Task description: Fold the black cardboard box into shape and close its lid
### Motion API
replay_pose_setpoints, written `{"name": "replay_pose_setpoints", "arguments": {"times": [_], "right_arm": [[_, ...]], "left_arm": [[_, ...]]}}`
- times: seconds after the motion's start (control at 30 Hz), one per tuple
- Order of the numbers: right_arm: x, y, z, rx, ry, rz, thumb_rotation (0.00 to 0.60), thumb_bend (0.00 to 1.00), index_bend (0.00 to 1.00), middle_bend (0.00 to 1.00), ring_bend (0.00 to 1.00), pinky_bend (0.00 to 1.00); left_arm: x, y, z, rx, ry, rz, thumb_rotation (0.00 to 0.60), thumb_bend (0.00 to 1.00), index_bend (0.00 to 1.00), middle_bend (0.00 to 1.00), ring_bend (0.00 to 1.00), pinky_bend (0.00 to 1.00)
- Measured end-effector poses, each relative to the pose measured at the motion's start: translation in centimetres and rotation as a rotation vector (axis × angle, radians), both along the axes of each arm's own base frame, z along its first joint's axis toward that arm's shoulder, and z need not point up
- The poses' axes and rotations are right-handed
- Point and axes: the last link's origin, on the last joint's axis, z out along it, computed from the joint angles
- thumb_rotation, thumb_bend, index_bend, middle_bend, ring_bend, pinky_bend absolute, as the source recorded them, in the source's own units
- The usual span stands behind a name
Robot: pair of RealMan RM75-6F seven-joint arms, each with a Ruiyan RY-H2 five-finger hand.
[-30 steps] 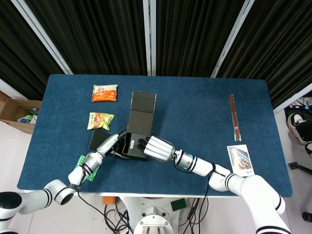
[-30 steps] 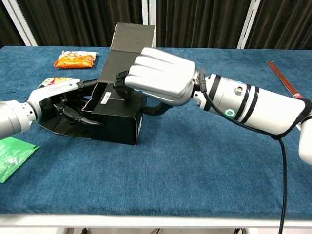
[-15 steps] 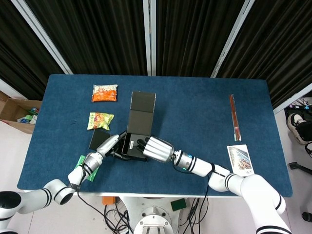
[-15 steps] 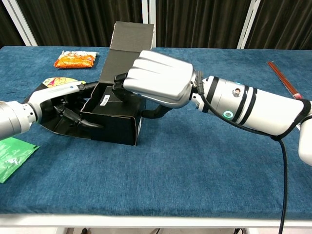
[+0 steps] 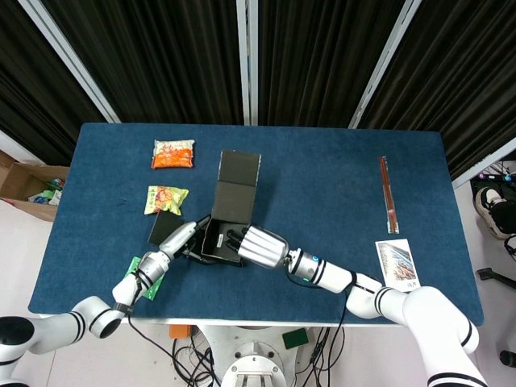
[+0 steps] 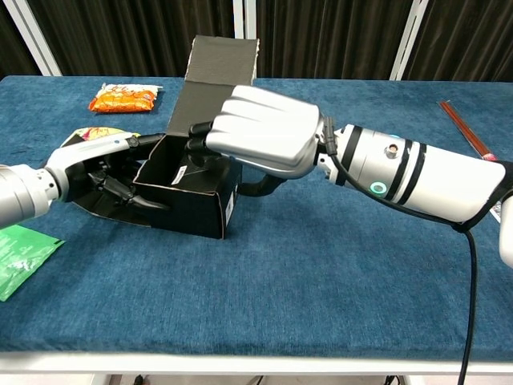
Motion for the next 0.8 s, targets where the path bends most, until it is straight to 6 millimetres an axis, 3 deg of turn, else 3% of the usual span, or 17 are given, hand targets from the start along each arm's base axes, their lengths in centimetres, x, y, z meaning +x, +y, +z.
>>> {"name": "replay_pose_setpoints", "arguments": {"times": [0.23, 0.53, 0.8], "right_arm": [[-0.1, -0.1, 0.5, -0.016, -0.018, -0.014, 0.600, 0.22, 0.38, 0.34, 0.72, 1.00], [-1.3, 0.2, -0.1, -0.002, 0.039, -0.041, 0.600, 0.22, 0.38, 0.37, 0.73, 1.00], [-1.7, 0.1, -0.6, 0.010, 0.083, -0.064, 0.600, 0.28, 0.52, 0.50, 0.75, 1.00]], "left_arm": [[-0.2, 0.1, -0.1, 0.039, 0.035, -0.016, 0.595, 0.09, 0.37, 0.38, 0.60, 0.83], [-0.1, 0.1, -0.2, 0.061, 0.041, -0.022, 0.598, 0.09, 0.39, 0.38, 0.61, 0.83], [0.0, 0.2, -0.2, 0.057, 0.033, -0.016, 0.597, 0.09, 0.39, 0.38, 0.61, 0.83]]}}
